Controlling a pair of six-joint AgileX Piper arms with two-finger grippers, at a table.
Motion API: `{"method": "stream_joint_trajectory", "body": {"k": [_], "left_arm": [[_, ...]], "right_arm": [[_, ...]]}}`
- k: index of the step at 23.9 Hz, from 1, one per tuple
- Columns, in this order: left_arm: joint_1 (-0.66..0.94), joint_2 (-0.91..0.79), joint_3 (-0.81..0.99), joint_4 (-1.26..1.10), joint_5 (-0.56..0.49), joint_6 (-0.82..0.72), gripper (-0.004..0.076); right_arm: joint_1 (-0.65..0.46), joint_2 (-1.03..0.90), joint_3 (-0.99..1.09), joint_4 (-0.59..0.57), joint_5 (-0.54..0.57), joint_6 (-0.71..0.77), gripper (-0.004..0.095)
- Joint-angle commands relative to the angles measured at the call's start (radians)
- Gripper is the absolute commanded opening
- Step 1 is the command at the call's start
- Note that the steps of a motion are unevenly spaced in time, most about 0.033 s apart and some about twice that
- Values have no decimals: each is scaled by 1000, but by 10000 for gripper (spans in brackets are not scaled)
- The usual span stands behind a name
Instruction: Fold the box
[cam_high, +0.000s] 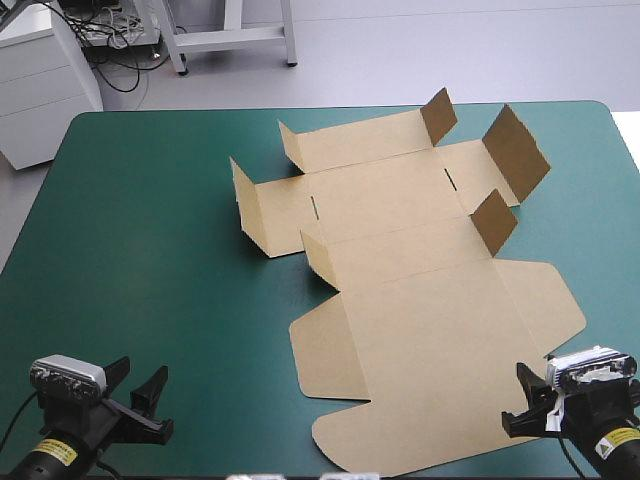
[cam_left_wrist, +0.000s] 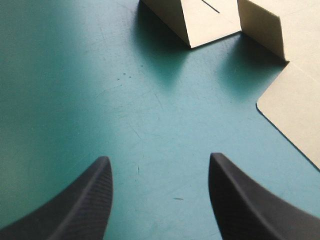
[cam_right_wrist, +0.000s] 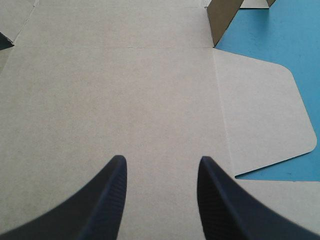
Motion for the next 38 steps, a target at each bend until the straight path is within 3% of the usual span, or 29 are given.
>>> {"method": "stream_joint_trajectory", "body": {"k": [1, 10, 14, 18, 21, 24, 29, 38], "left_arm": [[-4, 15, -23, -22, -68, 0, 407], [-4, 57, -65, -22, -60, -99, 408], [-4, 198, -146, -22, -60, -101, 408], [-4, 372, -260, -22, -57, -101, 408], [-4, 411, -300, -24, -53, -97, 408], [-4, 423, -316, -24, -53, -94, 408], [-4, 423, -316, -22, -23, -94, 408], [-4, 423, -317, -5, 38, -94, 408]], "right_arm": [[-2, 8, -25, 6, -60, -6, 409], [-2, 26, -44, 5, -83, 2, 414], [-2, 118, -101, 5, -109, -3, 434], [-2, 277, -193, -49, -153, 28, 496], [-2, 366, -264, -107, -147, 78, 501], [-2, 476, -355, -174, -103, 138, 501], [-2, 738, -601, -178, 81, 123, 501], [-2, 1094, -977, -180, 186, 72, 561]]}}
